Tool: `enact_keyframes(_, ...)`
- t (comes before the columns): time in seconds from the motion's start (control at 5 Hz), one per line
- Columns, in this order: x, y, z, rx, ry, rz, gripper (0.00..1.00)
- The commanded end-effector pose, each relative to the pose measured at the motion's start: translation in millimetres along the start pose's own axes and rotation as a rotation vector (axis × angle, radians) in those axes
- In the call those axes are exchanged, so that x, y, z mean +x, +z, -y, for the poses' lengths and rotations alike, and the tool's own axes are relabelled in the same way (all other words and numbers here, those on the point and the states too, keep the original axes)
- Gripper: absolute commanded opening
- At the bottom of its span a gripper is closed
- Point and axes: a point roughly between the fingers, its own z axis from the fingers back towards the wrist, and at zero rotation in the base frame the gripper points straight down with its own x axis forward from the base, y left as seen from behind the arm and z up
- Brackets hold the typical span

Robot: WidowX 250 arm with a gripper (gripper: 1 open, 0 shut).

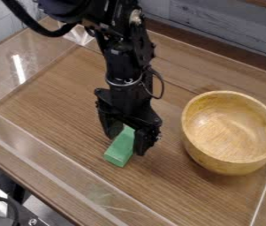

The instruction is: Put the green block in the brown bowl

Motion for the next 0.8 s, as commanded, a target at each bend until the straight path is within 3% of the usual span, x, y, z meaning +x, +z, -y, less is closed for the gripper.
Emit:
enact_keyframes(0.0,9.7,8.1,-4.6,0.004,0.003,0.044,1.0)
enact_keyframes(0.6,13.1,5.6,-7.6,-0.006,0.016,0.044,1.0)
